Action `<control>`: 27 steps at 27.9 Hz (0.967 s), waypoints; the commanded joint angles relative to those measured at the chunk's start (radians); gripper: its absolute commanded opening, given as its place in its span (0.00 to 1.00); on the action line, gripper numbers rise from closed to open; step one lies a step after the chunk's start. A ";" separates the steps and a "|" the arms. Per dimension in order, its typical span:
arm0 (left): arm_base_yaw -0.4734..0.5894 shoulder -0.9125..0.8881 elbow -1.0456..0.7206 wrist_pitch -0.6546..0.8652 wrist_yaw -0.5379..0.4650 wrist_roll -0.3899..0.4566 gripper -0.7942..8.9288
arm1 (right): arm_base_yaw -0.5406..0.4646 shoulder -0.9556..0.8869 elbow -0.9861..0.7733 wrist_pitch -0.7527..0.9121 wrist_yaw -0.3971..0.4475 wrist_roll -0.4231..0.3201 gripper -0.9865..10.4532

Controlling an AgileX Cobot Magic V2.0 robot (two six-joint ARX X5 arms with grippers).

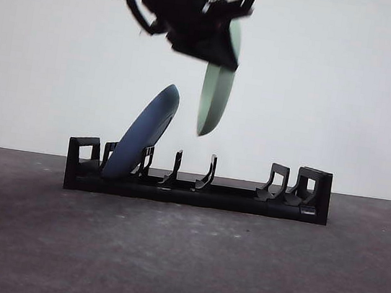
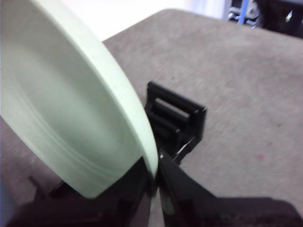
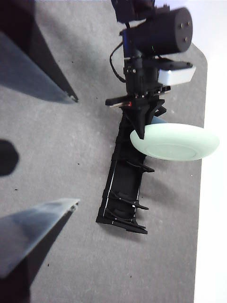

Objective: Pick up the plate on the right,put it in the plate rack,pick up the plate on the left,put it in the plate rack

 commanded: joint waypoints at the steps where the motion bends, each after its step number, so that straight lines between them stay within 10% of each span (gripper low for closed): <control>1: 0.016 0.037 -0.002 0.028 0.027 0.059 0.07 | 0.001 -0.003 -0.008 -0.021 -0.001 -0.010 0.39; 27: 0.036 0.195 -0.001 -0.014 -0.013 0.222 0.07 | 0.001 -0.003 -0.232 0.017 -0.049 -0.045 0.39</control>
